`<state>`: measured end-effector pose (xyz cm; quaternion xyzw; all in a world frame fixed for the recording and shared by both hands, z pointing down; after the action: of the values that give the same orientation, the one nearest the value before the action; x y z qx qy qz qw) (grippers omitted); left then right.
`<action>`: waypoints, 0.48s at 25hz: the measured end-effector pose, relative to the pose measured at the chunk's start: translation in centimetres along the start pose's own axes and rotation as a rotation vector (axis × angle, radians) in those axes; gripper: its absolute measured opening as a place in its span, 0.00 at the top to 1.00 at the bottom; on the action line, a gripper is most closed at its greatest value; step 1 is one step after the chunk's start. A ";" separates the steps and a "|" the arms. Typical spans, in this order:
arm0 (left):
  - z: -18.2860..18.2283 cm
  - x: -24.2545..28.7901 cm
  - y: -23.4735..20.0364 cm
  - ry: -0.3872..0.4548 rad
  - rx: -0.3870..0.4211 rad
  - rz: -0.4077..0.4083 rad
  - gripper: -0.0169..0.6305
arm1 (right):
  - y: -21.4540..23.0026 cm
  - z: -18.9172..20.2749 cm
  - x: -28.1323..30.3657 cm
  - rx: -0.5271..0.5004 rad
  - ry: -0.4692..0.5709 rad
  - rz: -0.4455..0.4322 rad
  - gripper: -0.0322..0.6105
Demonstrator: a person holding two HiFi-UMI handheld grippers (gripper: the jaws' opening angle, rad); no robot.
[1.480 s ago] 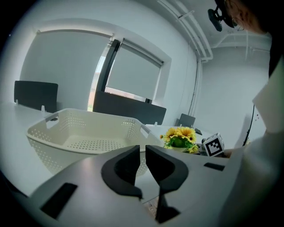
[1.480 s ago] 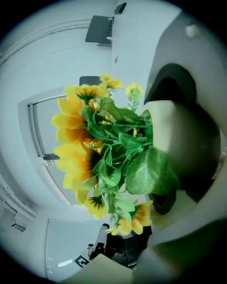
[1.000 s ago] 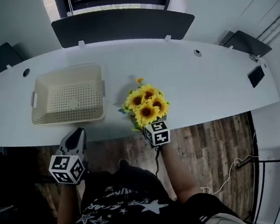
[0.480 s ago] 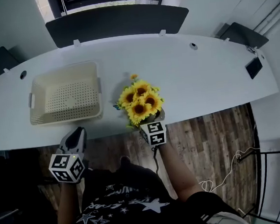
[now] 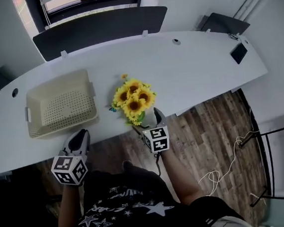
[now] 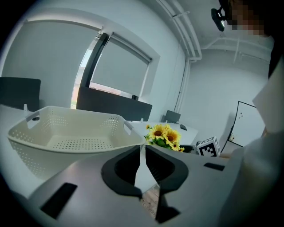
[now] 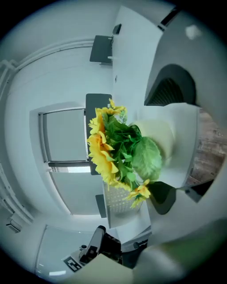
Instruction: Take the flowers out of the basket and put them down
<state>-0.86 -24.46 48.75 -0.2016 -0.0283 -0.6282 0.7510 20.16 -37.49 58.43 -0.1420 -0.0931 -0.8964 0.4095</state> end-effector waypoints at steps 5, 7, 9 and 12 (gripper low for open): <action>0.7 -1.1 -0.7 -0.034 0.015 0.095 0.91 | -1.4 -0.6 -2.5 0.057 0.036 0.077 0.15; 0.6 -1.8 -1.2 -0.034 0.021 0.127 0.91 | -2.5 -0.8 -3.3 0.075 0.050 0.100 0.15; 0.3 -2.6 -2.0 -0.029 0.028 0.153 0.91 | -3.9 -1.3 -4.0 0.094 0.079 0.113 0.18; 0.2 -4.3 -3.3 -0.022 0.022 0.180 0.91 | -6.0 -2.3 -5.3 0.133 0.149 0.142 0.24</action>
<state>-4.86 -20.84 48.52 -0.2021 -0.0250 -0.5557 0.8061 18.50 -30.54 54.17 -0.0537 -0.1115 -0.8650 0.4862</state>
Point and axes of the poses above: the fingertips, and each gripper's own axes: x forward along the fingers, y to its right, z out of its underside, the point moved 1 cm from there along -x, backward along the fingers, and after that the axes turned 6 degrees about y, right-handed, at the moved point
